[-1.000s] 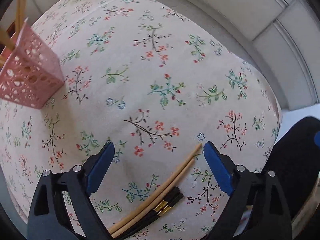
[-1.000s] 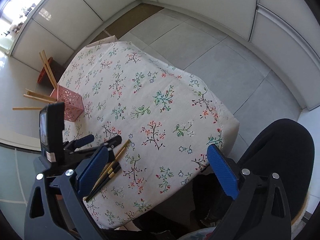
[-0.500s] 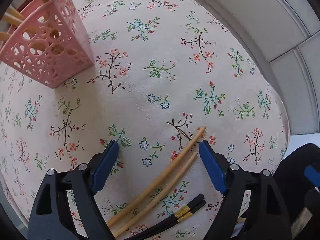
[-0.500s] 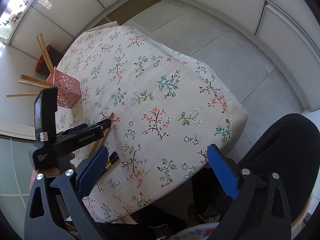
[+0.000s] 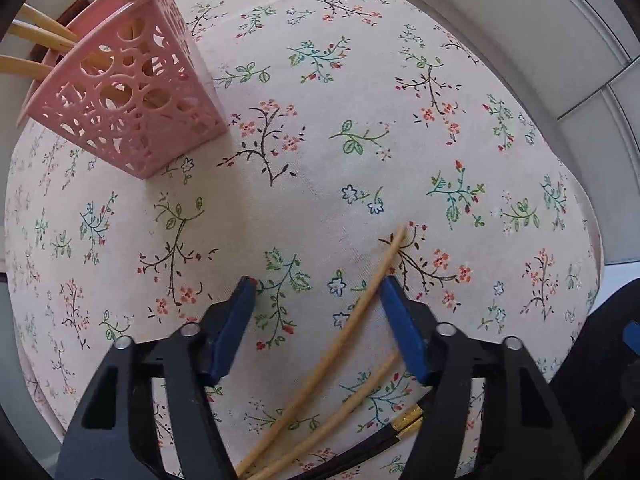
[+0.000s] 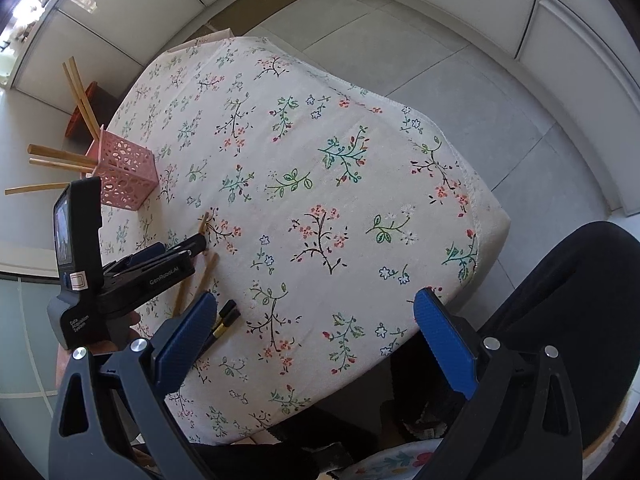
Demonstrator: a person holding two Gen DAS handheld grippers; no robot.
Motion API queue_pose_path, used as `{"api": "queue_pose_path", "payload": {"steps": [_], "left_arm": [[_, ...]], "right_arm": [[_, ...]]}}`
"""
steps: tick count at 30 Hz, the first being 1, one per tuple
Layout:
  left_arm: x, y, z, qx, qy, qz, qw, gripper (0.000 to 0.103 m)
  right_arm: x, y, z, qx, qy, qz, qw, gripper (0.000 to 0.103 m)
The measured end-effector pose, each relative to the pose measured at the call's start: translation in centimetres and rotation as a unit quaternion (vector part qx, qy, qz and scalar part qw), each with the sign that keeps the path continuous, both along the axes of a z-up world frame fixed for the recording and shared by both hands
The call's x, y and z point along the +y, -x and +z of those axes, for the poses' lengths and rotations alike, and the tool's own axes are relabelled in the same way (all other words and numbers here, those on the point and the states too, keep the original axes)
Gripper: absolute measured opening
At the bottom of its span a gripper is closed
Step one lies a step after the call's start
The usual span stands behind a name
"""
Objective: Organize utensils
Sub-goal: 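Move both tools down toward the last black-tipped chopsticks on the cloth, then close the left tool on a wooden chopstick while the right tool grasps a black-tipped one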
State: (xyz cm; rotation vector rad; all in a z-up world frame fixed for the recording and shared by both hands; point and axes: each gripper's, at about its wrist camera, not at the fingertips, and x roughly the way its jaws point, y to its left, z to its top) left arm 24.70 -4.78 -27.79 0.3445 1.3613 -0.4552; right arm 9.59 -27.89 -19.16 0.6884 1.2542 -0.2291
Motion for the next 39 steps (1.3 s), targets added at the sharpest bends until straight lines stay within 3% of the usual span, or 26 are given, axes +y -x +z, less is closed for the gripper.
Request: {"api": "queue_pose_path", "payload": {"steps": [2,7,9,11,19,22,23,25,26,30,34,39], "left_arm": [[0.3,0.2,0.3,0.003,-0.001,-0.008,1.0000,0.011],[2.8,2.1,1.2,-0.007,0.016,0.004,0.9998,0.009],[6.9,2.5,2.2,-0.032,0.008,0.017,0.9993,0.005],[9.1,2.6,3.4,-0.039,0.029,0.034,0.9982,0.005],[15.9,6.9,11.5,-0.131,0.062,0.071,0.9869,0.005],[14.8,6.5,13.0,-0.154,0.076,0.095,0.9805,0.005],[14.2,6.3,12.7,-0.158,0.079,0.098,0.9794,0.005],[13.5,5.9,12.7,-0.163,0.085,0.104,0.9775,0.005],[13.2,5.8,12.8,-0.165,0.086,0.105,0.9769,0.005],[12.9,6.0,13.4,-0.172,0.088,0.109,0.9752,0.005],[12.8,6.2,14.2,-0.182,0.102,0.118,0.9709,0.005],[13.1,7.0,15.9,-0.201,0.126,0.131,0.9626,0.005]], "right_arm": [[0.5,-0.7,0.0,0.000,-0.002,0.001,1.000,0.096],[2.8,-3.7,-1.2,0.021,-0.027,0.009,0.999,0.093],[4.0,-4.9,-2.2,0.044,-0.045,0.011,0.998,0.083],[5.4,-5.9,-3.0,0.061,-0.053,0.015,0.997,0.075],[10.2,-10.0,-5.3,0.092,-0.014,0.031,0.995,0.056],[12.0,-10.9,-6.4,0.110,0.004,0.044,0.993,0.053],[12.8,-11.1,-6.1,0.102,0.030,0.046,0.993,0.053],[14.0,-11.7,-5.8,0.089,0.062,0.065,0.992,0.040],[14.3,-11.9,-5.6,0.085,0.076,0.070,0.991,0.028],[14.2,-12.2,-5.4,0.075,0.077,0.079,0.991,0.007],[13.6,-11.6,-3.8,0.017,0.026,0.091,0.995,0.006],[12.7,-9.9,0.9,-0.065,0.020,0.123,0.990,0.005]]}}
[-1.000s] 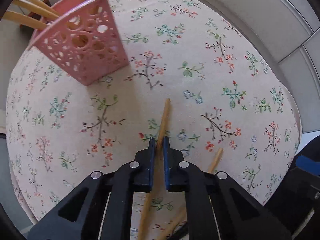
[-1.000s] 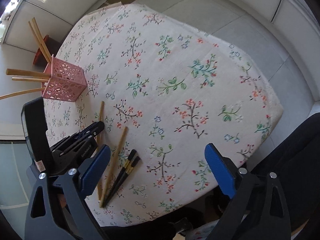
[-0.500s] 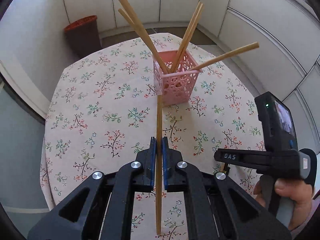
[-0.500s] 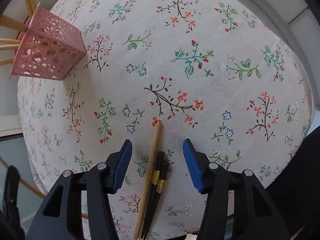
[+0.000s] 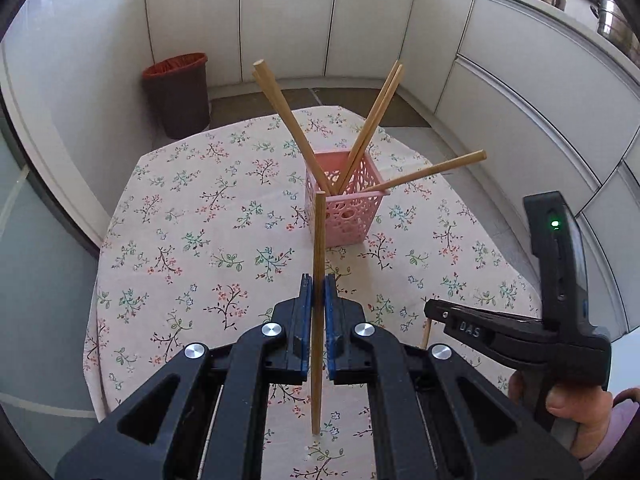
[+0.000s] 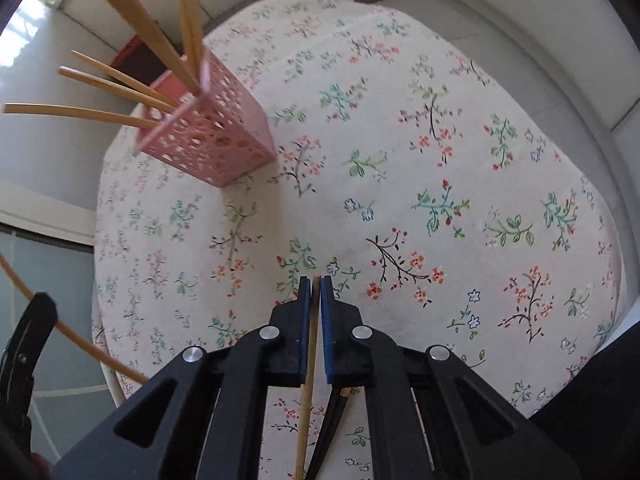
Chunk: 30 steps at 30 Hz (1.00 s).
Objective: Organize utensils
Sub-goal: 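Close the left tool on a wooden chopstick while the right tool grasps a black-tipped one, then carry both held chopsticks upright over the pink holder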
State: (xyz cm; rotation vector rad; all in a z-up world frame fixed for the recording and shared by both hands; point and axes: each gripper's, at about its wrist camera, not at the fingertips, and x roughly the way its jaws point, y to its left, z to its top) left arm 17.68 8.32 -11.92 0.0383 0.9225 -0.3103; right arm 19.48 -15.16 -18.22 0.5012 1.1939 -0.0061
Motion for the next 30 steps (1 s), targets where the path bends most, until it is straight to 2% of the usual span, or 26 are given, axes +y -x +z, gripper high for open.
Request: {"api": "queue_pose_path", "payload": {"steps": [5,12,15,21,30], "left_arm": [[0.1,1.3,1.8,-0.025,0.008,0.017,0.9995,0.005],[0.6,3.4,4.0,-0.050,0.030,0.042,0.9974,0.005],[0.5,4.1,5.2,-0.063,0.028,0.048,0.9965,0.005],[-0.3,4.8,7.9,-0.087,0.011,0.043,0.9952,0.005],[-1.9,4.3,14.2,-0.146,0.004,0.031,0.9889,0.005]], "right_arm": [[-1.8,2.1,4.7,-0.064,-0.016,0.013,0.998,0.005],[-4.9,5.1,8.8,-0.120,-0.026,0.011,0.992,0.005],[-5.8,5.8,10.7,-0.145,-0.031,0.010,0.989,0.005],[-7.0,6.4,15.7,-0.203,-0.034,0.016,0.978,0.005],[-8.1,5.6,24.6,-0.291,-0.046,0.034,0.955,0.005]]}}
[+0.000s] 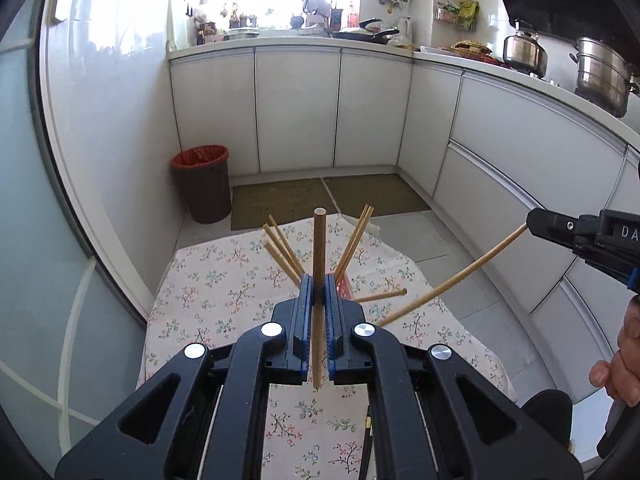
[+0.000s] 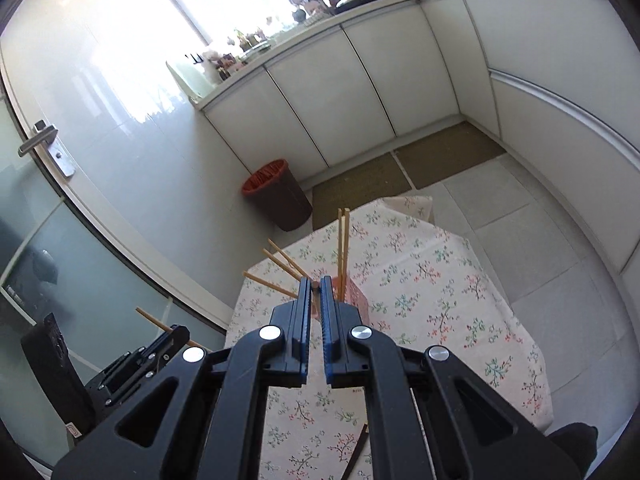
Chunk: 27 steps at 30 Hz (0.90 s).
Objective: Organize utensils
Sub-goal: 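Carry both held chopsticks upright over the pink holder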
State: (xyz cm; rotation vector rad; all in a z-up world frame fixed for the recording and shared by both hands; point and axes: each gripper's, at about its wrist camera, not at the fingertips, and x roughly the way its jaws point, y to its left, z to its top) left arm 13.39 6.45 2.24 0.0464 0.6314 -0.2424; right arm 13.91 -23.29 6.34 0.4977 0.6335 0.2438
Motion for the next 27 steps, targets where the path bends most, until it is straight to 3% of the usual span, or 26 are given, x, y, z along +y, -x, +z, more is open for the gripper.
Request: {"api": "queue_pose_path", "payload": {"steps": [5,15,20,27], "left_arm": [[-0.9,-1.8,2.2,-0.021,-0.003,0.000,0.9998,0.005],[-1.8,-5.8,3.3,-0.031,0.013,-0.002,0.9994,0.005],[-1.5,-7.9,2.6,-0.026,0.026,0.002,0.9993,0.005],[-1.2,-9.8,1.4,-0.016,0.037,0.003,0.9992,0.005]], "right_arm": [[-0.1,-1.6,3.9,-0.040,0.013,-0.003,0.999,0.005],[1.3,-6.1,7.2,-0.071,0.041,-0.004,0.997,0.005],[2.4,-9.7,7.0,-0.066,0.060,-0.008,0.996,0.005],[3.4,-14.0,3.8,-0.027,0.066,-0.005,0.997,0.005]]}}
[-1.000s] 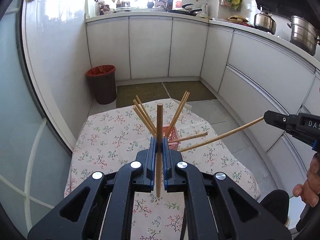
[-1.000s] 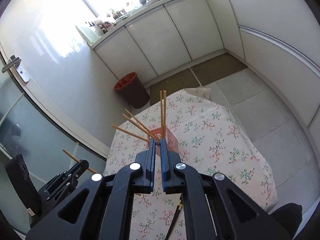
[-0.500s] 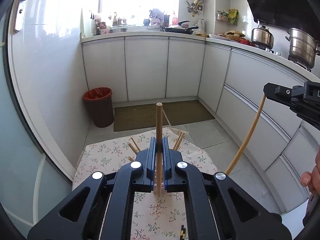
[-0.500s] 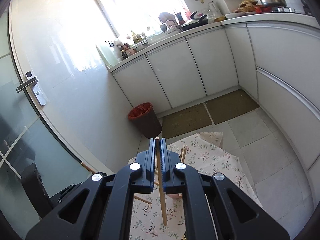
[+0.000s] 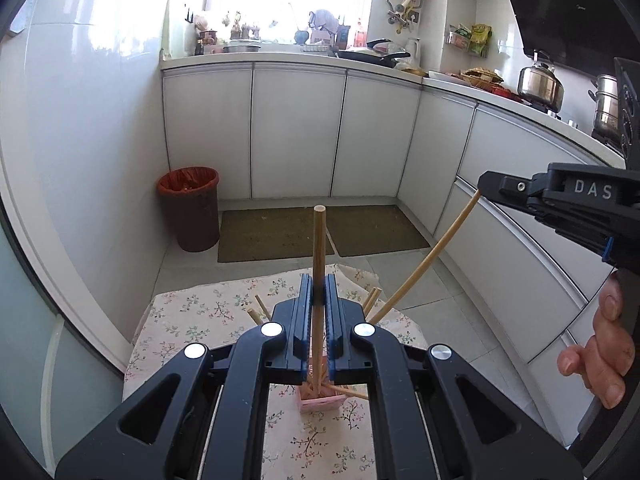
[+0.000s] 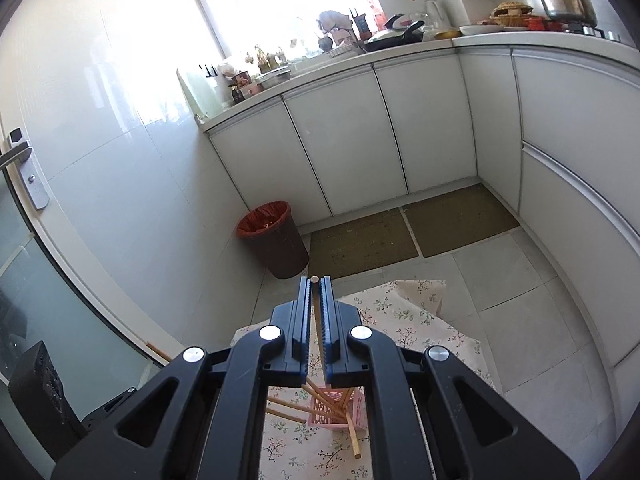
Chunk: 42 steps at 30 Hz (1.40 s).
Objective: Organize utensils
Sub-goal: 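Carry both held chopsticks upright over the pink holder, then lower the chopsticks into the pink holder and open both tools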
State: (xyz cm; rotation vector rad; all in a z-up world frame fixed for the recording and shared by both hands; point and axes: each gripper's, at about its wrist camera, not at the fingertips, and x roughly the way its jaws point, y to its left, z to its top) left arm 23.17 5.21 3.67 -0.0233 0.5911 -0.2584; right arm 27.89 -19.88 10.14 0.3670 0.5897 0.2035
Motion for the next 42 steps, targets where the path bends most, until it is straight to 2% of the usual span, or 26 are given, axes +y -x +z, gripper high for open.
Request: {"api": "queue_pose_path", "payload": {"steps": [4,12,17,19,20,21,23,24,26,32,37,38,39,41,42], "left_arm": [[-0.1,-0.8,-0.8,0.008,0.002,-0.003,1.0000,0.005],[-0.5,-1.8,-1.8,0.018,0.004,-0.004,0.9998,0.005],[-0.9,-2.9,-3.7,0.027,0.008,-0.012,0.9995,0.007],[-0.7,-3.0,-4.3,0.029,0.013,-0.004,0.9995,0.016],[-0.1,-2.7,-4.2,0.024,0.025,0.006,0.9994,0.031],[0.6,-2.4,-3.9,0.013,0.042,0.018,0.9989,0.041],[1.8,-1.6,-2.9,-0.013,0.062,0.041,0.9971,0.047],[2.3,-1.4,-2.4,-0.022,0.066,0.050,0.9963,0.055],[3.3,-0.6,-1.5,-0.039,0.075,0.063,0.9944,0.063],[4.2,0.2,-1.7,-0.032,0.058,0.099,0.9929,0.064],[4.9,0.9,-2.0,-0.017,0.053,0.113,0.9921,0.068],[4.9,1.2,-1.9,-0.017,0.051,0.116,0.9917,0.074],[5.0,1.5,-1.9,-0.018,0.050,0.121,0.9912,0.079],[5.2,2.3,-1.6,-0.023,0.051,0.126,0.9904,0.082],[5.3,2.6,-1.5,-0.024,0.051,0.131,0.9898,0.087]], "right_arm": [[0.4,-0.9,-1.5,0.017,0.003,0.005,1.000,0.005],[0.9,-1.3,-2.6,0.027,0.010,0.007,1.000,0.005],[1.4,-2.0,-4.0,0.044,0.014,0.008,0.999,0.005],[1.7,-2.2,-4.7,0.052,0.019,0.009,0.998,0.005],[1.9,-2.3,-5.1,0.056,0.021,0.010,0.998,0.005],[2.0,-2.4,-5.3,0.059,0.024,0.011,0.998,0.005],[2.3,-2.6,-5.8,0.065,0.031,0.012,0.997,0.005],[2.4,-2.7,-6.0,0.068,0.033,0.013,0.997,0.005],[2.7,-2.7,-6.4,0.072,0.036,0.013,0.997,0.005],[3.8,-2.8,-7.0,0.094,0.031,0.020,0.995,0.010],[4.2,-1.2,-5.8,0.079,0.048,0.017,0.996,0.010],[4.1,-0.7,-5.6,0.075,0.050,0.015,0.996,0.016],[4.0,-0.1,-5.3,0.072,0.052,0.011,0.996,0.028],[3.6,1.3,-4.9,0.060,0.056,0.001,0.997,0.040],[3.5,2.0,-4.8,0.055,0.063,-0.004,0.996,0.042]]}}
